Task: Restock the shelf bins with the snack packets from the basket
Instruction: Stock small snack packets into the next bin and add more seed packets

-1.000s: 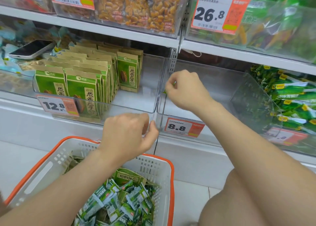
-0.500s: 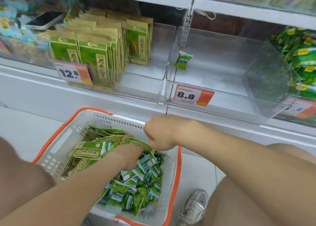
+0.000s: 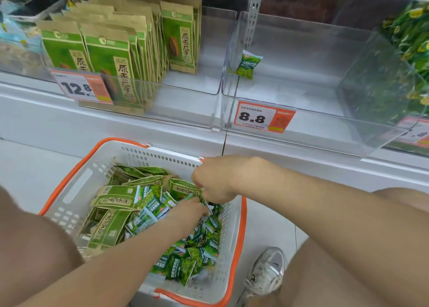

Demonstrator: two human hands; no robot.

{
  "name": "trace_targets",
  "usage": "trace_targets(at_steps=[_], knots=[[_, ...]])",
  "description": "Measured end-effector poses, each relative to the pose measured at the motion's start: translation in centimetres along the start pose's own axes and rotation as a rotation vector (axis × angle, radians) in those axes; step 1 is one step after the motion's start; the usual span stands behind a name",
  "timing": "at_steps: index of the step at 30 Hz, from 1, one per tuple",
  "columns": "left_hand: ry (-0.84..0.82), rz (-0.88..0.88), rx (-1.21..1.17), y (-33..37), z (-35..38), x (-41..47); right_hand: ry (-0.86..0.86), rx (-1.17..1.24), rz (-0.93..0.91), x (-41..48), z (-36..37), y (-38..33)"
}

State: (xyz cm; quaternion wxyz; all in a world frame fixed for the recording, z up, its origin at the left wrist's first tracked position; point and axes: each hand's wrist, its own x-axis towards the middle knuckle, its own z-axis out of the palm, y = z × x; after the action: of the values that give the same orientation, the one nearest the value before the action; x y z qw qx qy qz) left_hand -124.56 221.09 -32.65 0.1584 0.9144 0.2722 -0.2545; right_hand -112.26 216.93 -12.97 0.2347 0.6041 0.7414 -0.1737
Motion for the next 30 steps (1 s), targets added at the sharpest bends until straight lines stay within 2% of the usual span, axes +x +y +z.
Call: trace_targets(at_steps=[6, 10, 13, 16, 19, 21, 24, 26, 30], knots=[[0.06, -0.118, -0.517, -1.0, -3.3, -0.5, -0.049, -0.004, 0.022, -0.6, -0.6, 0.6], [-0.033, -0.151, -1.256, -1.0, -9.1, -2.8, -0.051, 0.005, 0.028, -1.7, -1.6, 1.5], [-0.053, -0.088, -1.496, -0.7, -13.3, -4.8, 0.062, 0.055, 0.07, -2.0, -1.6, 2.2], [-0.01, -0.03, -1.74, -0.3, -16.7, -7.2, 0.208, 0.234, 0.097, -2.4, -1.9, 2.9], [0.148, 0.0, -1.712, -0.2, -18.8, -9.4, 0.374, 0.496, 0.105, -3.4, -3.3, 3.4], [0.273, 0.058, -1.544, -0.3, -19.8, -10.6, 0.39, 0.809, 0.1, -4.4, -4.3, 3.6], [0.583, 0.165, -1.295, -0.5, -20.9, -11.8, 0.397, 1.151, 0.075, -5.9, -5.4, 3.8], [0.707, 0.192, -1.23, -0.4, -21.3, -12.1, 0.397, 1.243, 0.023, -6.5, -5.9, 3.8], [0.755, 0.227, -1.255, -0.1, -21.8, -12.1, 0.426, 1.259, 0.006, -7.1, -6.5, 4.0]])
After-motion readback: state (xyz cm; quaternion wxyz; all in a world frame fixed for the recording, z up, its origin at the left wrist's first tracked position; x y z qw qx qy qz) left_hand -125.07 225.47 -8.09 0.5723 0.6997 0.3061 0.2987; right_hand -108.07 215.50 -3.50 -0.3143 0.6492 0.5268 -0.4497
